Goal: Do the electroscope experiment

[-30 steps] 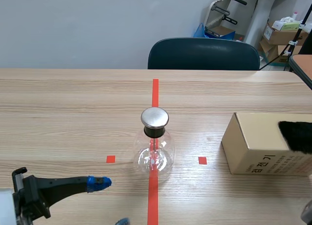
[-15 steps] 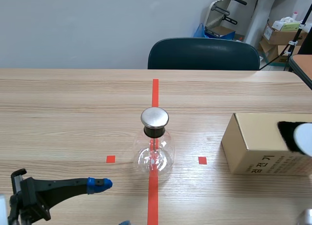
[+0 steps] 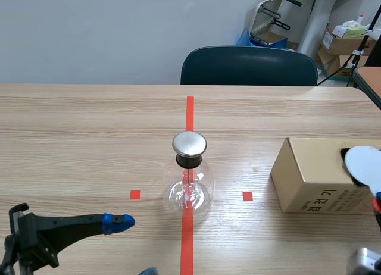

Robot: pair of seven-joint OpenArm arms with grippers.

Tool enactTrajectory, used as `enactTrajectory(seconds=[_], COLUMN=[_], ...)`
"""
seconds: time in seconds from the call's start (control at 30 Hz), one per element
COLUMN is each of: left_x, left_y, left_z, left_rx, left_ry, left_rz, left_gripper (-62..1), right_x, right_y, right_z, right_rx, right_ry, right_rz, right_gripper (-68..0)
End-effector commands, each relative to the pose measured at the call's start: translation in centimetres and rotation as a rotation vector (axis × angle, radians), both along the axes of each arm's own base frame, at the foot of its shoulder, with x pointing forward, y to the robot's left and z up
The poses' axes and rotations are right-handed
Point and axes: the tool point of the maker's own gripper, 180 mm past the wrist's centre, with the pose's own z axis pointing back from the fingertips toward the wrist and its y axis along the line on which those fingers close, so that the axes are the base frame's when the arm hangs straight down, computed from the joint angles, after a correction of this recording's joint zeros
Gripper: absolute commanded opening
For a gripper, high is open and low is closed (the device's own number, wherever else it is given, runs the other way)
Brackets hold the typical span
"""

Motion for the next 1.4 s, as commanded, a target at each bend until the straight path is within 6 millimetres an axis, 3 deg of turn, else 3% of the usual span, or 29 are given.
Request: enactTrajectory(seconds=[0.0,0.07,0.2,0.23,0.33,0.4,0.57,0.73,0.9,0.93,1.1,1.13,1.27,1.33,1.37], left_x=[-0.2,-0.3,-0.3,-0.3,0.1,0.1,0.3,0.3,0.3,0.3,0.3,0.3,0.4,0.4,0.4], left_y=[-0.6,-0.8,-0.8,-0.8,-0.8,-0.9,-1.1,-1.2,-1.2,-1.2,-1.2,-1.2,-1.2,-1.2,-1.2], left_z=[1.1,1.1,1.2,1.2,1.5,1.8,2.3,2.6,2.6,2.6,2.6,2.6,2.6,2.6,2.6], left_rx=[-0.03,-0.04,-0.057,-0.058,-0.078,-0.082,-0.084,-0.088,-0.089,-0.089,-0.09,-0.09,-0.089,-0.09,-0.09], left_ry=[-0.026,-0.024,-0.008,-0.006,0.002,-0.005,-0.018,-0.025,-0.026,-0.026,-0.026,-0.026,-0.028,-0.029,-0.029], left_rz=[-0.011,-0.006,0.008,0.01,0.03,0.027,0.023,0.022,0.022,0.022,0.022,0.022,0.022,0.022,0.022], left_gripper=[-26.4,-26.4,-26.4,-26.4,-26.4,-26.4,-26.4,-26.4,-26.4,-26.4,-26.4,-26.4,-26.4,-26.4,-26.4], right_x=[-0.1,-0.1,0.3,0.4,0.0,-0.1,0.0,-0.5,-0.5,-0.6,-1.0,-1.0,-1.2,-1.2,-1.1], right_y=[-2.5,-3.4,0.6,0.7,-2.2,-2.8,1.5,-2.5,2.2,2.3,-2.8,-2.4,2.2,2.1,1.1], right_z=[1.1,1.1,1.2,1.3,1.3,1.3,1.0,1.0,0.7,0.7,1.0,0.9,0.5,0.5,0.7], right_rx=[-0.046,-0.058,-0.055,-0.052,-0.057,-0.066,-0.044,-0.05,-0.04,-0.038,-0.059,-0.068,-0.05,-0.045,-0.045], right_ry=[-0.046,-0.046,-0.043,-0.049,-0.05,-0.049,-0.036,-0.043,-0.023,-0.023,-0.038,-0.031,-0.007,-0.01,-0.019], right_rz=[-0.107,-0.155,0.052,0.049,-0.129,-0.161,0.059,-0.188,0.079,0.087,-0.196,-0.169,0.1,0.088,0.027], right_gripper=[-66.7,-66.7,-66.7,-66.7,-66.7,-66.7,-66.7,-66.7,-66.7,-66.7,-66.7,-66.7,-66.7,-66.7,-66.7])
